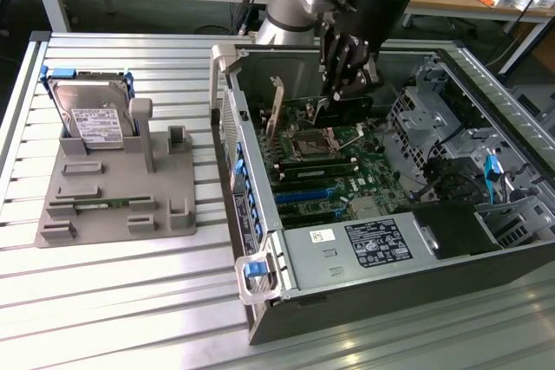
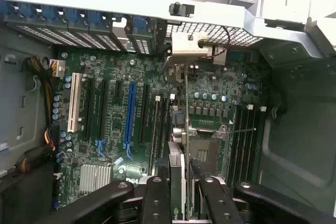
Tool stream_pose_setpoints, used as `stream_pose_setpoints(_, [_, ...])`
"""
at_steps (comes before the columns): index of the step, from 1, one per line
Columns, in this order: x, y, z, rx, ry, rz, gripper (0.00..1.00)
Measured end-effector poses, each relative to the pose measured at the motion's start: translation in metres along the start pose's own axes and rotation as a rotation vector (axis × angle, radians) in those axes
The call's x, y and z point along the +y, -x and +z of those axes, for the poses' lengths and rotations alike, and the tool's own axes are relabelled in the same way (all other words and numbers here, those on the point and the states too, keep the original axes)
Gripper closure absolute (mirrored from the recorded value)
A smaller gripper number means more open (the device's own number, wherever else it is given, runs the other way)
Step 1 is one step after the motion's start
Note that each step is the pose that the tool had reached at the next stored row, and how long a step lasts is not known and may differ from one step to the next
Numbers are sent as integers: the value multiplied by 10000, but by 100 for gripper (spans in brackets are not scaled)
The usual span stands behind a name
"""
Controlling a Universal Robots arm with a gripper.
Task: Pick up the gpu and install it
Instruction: 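Insert the gpu into the slot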
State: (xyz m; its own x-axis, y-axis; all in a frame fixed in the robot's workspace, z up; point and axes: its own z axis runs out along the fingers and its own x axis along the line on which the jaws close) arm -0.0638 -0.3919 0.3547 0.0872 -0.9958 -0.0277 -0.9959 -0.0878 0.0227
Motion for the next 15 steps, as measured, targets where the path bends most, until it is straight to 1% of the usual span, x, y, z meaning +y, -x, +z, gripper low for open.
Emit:
stream_pose_setpoints(1, [0,0,7,-7,-11,374,74])
stream_pose_setpoints(2, [0,0,10,-10,-15,528,74])
stream_pose_setpoints(8, [1,0,11,-8,-16,543,74])
stream_pose_setpoints(9, [5,-9,15,-10,-18,552,74])
stream_pose_setpoints(10, [9,-61,30,-12,-17,562,74])
stream_pose_setpoints(11, [12,-97,40,-128,-23,563,74])
stream_pose_setpoints(12, [15,-138,45,-481,-45,563,74])
stream_pose_setpoints(13, [20,-197,51,-635,-54,565,74])
stream_pose_setpoints(14, [27,-280,58,-638,-55,593,74])
stream_pose_setpoints(15, [30,-299,71,-643,-66,747,74])
